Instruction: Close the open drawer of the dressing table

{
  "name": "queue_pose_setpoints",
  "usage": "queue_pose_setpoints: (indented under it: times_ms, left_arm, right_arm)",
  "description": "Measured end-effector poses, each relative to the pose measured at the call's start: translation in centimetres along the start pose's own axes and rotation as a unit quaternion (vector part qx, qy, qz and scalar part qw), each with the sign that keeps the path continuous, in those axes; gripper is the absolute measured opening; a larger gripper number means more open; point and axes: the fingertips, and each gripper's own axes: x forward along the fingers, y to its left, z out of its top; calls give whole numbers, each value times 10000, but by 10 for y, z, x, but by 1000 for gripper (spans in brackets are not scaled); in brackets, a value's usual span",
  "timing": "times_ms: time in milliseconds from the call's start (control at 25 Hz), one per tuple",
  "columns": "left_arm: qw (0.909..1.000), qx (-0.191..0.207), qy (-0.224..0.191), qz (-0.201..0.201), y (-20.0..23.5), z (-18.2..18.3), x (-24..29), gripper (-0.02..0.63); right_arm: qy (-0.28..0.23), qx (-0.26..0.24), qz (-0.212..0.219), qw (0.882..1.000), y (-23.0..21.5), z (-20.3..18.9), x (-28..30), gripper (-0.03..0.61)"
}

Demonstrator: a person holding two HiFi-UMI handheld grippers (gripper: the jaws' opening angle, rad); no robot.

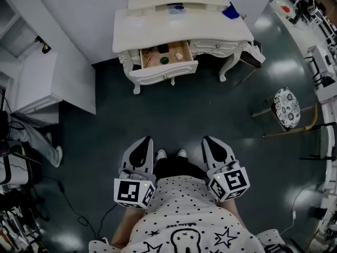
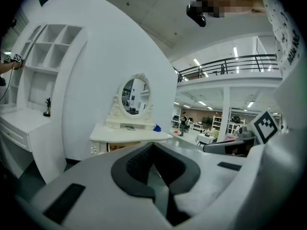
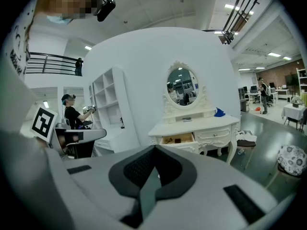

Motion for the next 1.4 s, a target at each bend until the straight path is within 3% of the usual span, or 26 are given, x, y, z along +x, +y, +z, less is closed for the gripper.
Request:
queue_pose_setpoints:
  times_ms: [360,720,1000,1400]
  left_arm:
    - [9997,-18,-163,178,-15,7,22,12]
    - [9995,-63,-64,318,-19,1,43,12]
    - [9994,-112,133,303,9,6,91,12]
    - [9998,-127,-90,147,70,57,180,12]
  right_arm:
    - [-239,134,170,9995,-35,11,-10,9]
    - [43,225,231,9995,-59,0,-1,9]
    - [221,369,97,9990,-82,9,42,9]
    - [-64,281,-131,9995,-117,72,133,9]
